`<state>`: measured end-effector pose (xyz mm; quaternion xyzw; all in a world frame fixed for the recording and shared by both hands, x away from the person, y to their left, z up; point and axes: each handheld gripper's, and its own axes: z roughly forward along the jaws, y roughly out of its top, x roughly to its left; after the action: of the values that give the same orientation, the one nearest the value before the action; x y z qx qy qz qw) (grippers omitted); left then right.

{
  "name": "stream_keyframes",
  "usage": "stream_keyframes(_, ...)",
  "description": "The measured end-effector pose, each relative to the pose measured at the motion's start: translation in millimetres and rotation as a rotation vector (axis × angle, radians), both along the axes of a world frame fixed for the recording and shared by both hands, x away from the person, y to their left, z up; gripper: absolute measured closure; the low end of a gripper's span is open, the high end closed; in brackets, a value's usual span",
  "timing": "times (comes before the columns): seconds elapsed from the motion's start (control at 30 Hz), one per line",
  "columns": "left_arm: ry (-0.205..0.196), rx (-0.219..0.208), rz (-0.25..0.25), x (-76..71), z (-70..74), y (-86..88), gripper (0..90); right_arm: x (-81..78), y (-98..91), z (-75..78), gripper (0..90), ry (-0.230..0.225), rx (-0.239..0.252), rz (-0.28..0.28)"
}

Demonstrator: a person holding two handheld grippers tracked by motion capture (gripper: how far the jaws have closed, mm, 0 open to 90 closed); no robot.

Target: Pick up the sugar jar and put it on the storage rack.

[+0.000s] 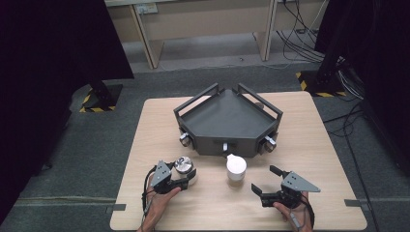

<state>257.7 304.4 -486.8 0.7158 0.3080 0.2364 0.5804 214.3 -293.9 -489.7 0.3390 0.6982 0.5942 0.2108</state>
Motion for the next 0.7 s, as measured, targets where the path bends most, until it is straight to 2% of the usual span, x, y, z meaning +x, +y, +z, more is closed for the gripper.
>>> stream_keyframes(0.7, 0.014, -0.006, -0.017, 1.8, 16.1, 5.5, 31.0, 0.5, 0.4, -0.3, 0.8, 0.001, 0.001, 0.001)
